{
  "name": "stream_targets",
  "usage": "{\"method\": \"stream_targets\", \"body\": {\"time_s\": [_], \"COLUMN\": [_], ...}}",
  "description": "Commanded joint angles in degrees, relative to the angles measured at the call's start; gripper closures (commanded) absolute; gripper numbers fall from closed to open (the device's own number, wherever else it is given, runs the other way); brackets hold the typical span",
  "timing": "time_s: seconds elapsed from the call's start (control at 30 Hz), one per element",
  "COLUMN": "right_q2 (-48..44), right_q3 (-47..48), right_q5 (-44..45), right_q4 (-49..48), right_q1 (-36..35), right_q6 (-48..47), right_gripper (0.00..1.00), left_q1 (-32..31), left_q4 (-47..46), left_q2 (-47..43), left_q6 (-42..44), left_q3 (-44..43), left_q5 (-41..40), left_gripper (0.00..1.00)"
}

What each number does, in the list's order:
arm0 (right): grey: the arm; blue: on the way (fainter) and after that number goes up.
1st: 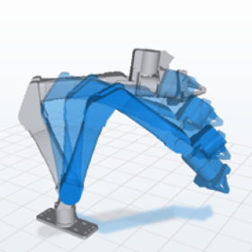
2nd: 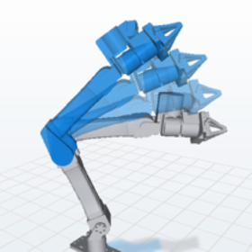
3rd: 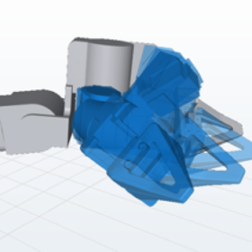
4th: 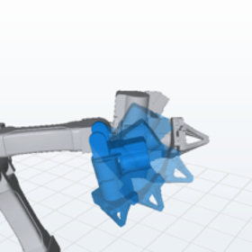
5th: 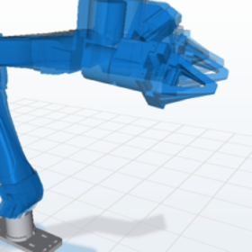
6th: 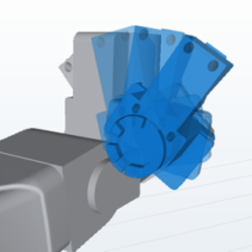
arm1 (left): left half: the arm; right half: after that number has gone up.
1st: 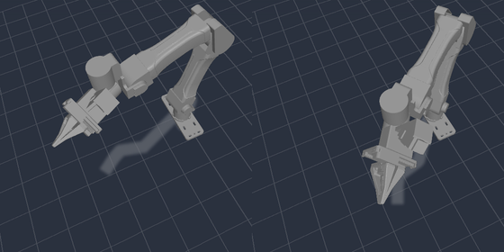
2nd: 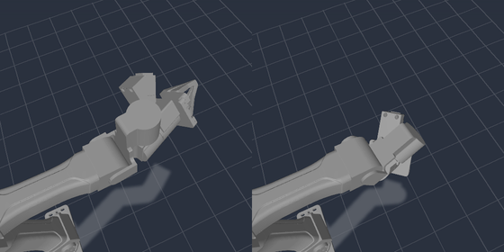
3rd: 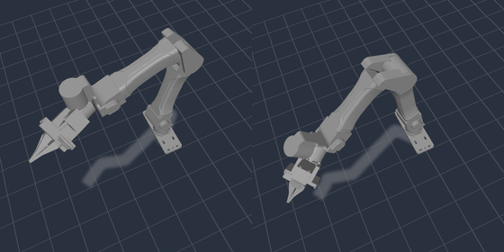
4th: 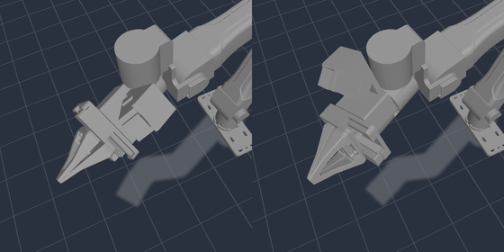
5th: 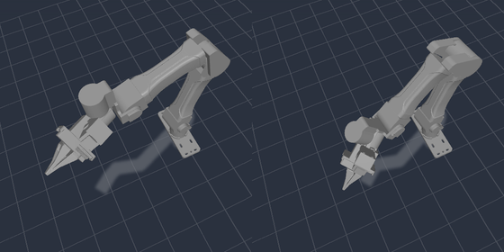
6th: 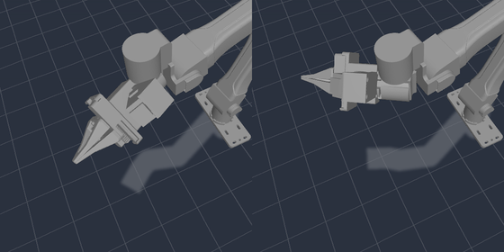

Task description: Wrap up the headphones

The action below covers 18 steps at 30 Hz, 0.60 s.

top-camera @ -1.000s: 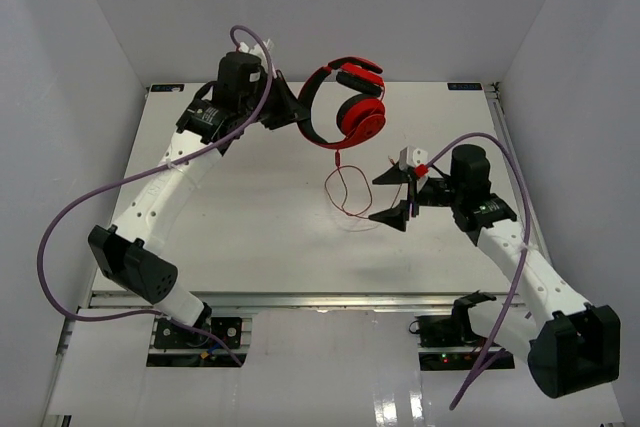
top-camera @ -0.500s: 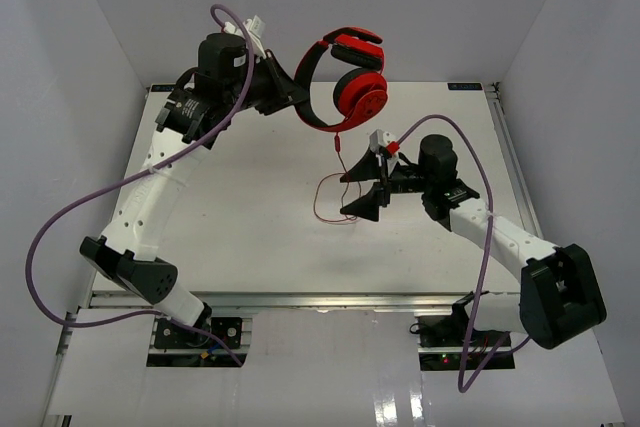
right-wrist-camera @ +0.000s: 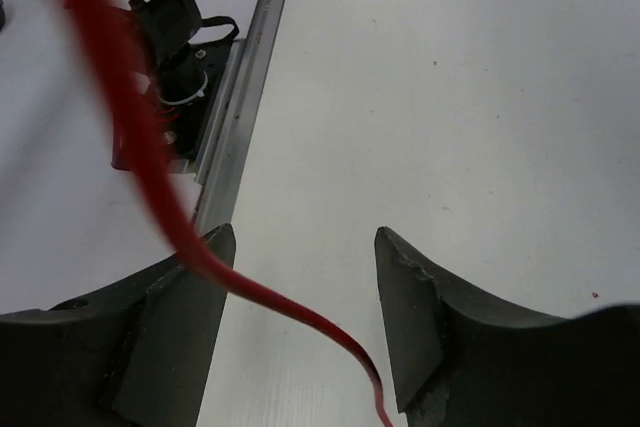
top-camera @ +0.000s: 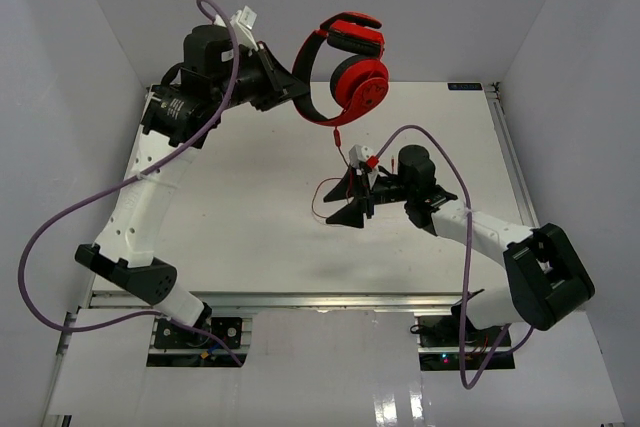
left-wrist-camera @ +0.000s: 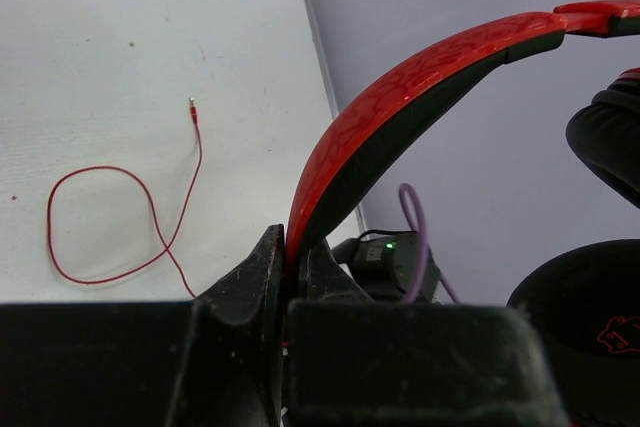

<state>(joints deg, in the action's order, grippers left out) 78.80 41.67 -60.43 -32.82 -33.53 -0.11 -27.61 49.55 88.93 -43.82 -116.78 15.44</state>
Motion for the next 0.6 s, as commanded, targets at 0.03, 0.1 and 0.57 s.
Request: {"method": "stream_targets", "body": {"time_s": [0.03, 0.1, 0.57], "right_q2": [1.82, 2.26, -8.02], "right_q3": [0.28, 1.13, 3.2], "right_q5": [1.04, 1.54, 9.96], "right_q4": [0.35, 1.62, 19.04], "right_q1": [-0.04, 0.02, 12.04], "right_q6": [-5.17, -6.1, -16.57], "right_gripper": [0.47, 0.65, 0.92], "left_q1": [-0.25, -0.25, -0.25], "left_q4": [-1.82, -2.08, -8.19], "left_q2": [-5.21, -5.84, -15.36], "left_q6": [-3.42, -3.87, 7.01], "left_q3": [-5.08, -4.89, 14.18], "left_q5": [3.61, 4.06, 3.71], "left_gripper": [1.0, 1.0, 1.0]}}
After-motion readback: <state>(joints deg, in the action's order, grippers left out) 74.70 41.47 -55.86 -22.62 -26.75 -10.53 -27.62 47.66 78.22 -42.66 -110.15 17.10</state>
